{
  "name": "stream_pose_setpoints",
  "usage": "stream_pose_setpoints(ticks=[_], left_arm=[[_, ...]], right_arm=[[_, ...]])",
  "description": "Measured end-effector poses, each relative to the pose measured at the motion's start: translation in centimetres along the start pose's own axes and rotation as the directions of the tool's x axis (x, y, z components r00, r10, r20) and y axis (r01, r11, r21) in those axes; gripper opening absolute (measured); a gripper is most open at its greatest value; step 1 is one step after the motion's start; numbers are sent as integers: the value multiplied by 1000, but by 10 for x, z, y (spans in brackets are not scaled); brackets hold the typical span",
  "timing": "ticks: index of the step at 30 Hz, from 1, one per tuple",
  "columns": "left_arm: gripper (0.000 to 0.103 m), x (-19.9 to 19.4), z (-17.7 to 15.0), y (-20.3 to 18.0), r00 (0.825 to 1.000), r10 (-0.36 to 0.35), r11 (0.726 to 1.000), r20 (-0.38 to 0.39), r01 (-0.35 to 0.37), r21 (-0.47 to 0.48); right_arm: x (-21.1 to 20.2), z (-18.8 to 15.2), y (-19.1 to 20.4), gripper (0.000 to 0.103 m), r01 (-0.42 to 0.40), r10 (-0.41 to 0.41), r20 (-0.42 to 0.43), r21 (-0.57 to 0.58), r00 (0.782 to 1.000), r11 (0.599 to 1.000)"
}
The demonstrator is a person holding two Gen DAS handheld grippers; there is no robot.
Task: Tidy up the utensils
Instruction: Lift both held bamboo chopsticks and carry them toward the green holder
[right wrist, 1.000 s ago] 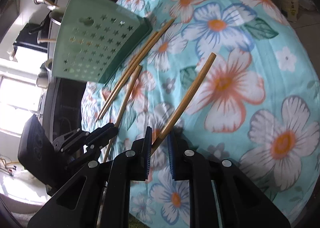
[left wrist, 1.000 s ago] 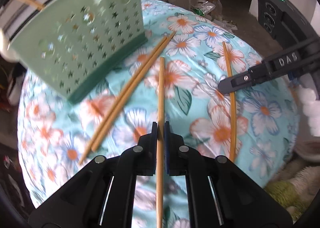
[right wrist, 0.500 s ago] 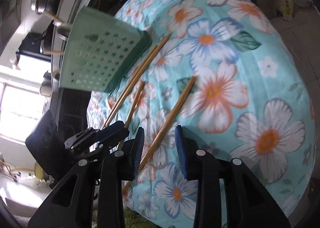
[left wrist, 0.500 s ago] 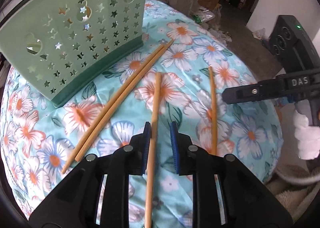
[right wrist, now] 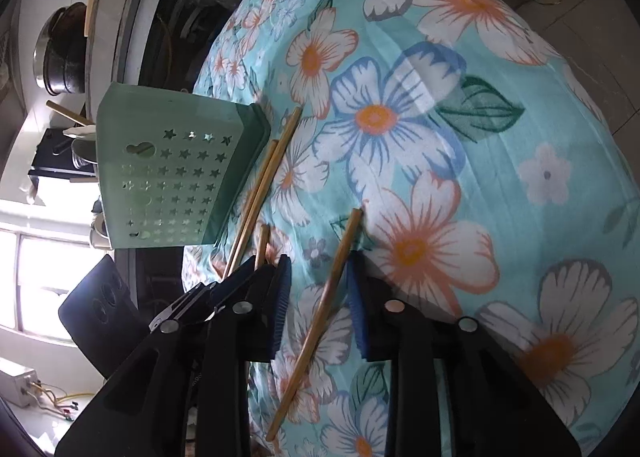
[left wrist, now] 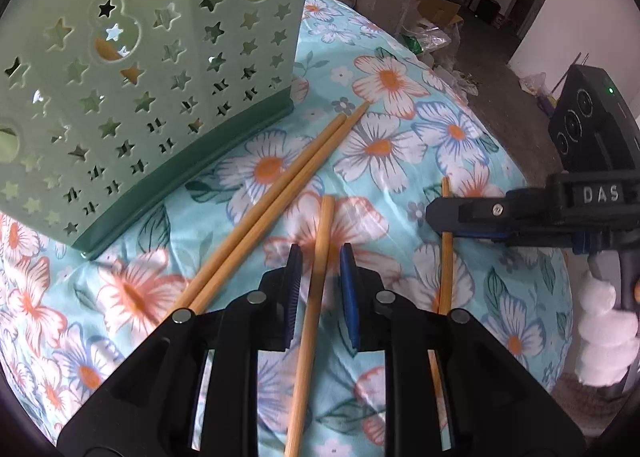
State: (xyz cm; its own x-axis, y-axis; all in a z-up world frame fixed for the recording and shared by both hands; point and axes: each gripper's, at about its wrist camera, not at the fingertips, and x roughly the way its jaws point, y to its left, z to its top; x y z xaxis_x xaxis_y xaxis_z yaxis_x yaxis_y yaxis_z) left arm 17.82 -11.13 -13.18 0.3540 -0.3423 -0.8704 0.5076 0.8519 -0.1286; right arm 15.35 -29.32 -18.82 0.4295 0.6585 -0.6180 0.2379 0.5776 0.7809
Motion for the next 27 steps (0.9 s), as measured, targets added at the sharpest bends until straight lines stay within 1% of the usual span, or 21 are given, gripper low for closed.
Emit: stream_pose_setpoints(ticks=[1,2,3,5,7,10,12,16,18,27], left_arm=[[18,2,2,-1,1000,2,1000,1,-2,-3],[18,4,4,-2,1000,4,1000,1,-4,-5],[18,6,6,-2,1000,5,1000,2,-5,-9],[18,6,6,-1,1000,8,1000,5,-7,-14],[18,9,9,-3,1000,13,1000,9,-12,-21],[8,11,10,-5,999,44,999,17,-43,-19],[6,13,12,-7,999,46,999,20,-45,-25],[6,6,8,-1,999,46,998,28,-45,-37],[6,-6,0,5,998,47,998,34,-45,-44],[6,-34,-5,5,992,87,995,93,-82,-52]], right_arm=[[2,0,-1,16,5,-5,5,4,1000,1000],[3,0,-3,10,5,-5,7,7,1000,1000],[4,0,-6,9,-4,4,11,20,1000,1000],[1,1,-14,9,-26,26,12,35,1000,999],[2,1,-12,9,-22,21,14,30,1000,999],[-2,1,-12,10,-34,34,17,33,999,999],[-4,1,-12,9,-48,47,19,40,999,998],[-14,-1,-5,9,-49,48,38,13,998,999],[-22,-2,2,9,-43,44,58,-16,997,999],[-52,-5,29,8,-7,25,145,-123,989,992]])
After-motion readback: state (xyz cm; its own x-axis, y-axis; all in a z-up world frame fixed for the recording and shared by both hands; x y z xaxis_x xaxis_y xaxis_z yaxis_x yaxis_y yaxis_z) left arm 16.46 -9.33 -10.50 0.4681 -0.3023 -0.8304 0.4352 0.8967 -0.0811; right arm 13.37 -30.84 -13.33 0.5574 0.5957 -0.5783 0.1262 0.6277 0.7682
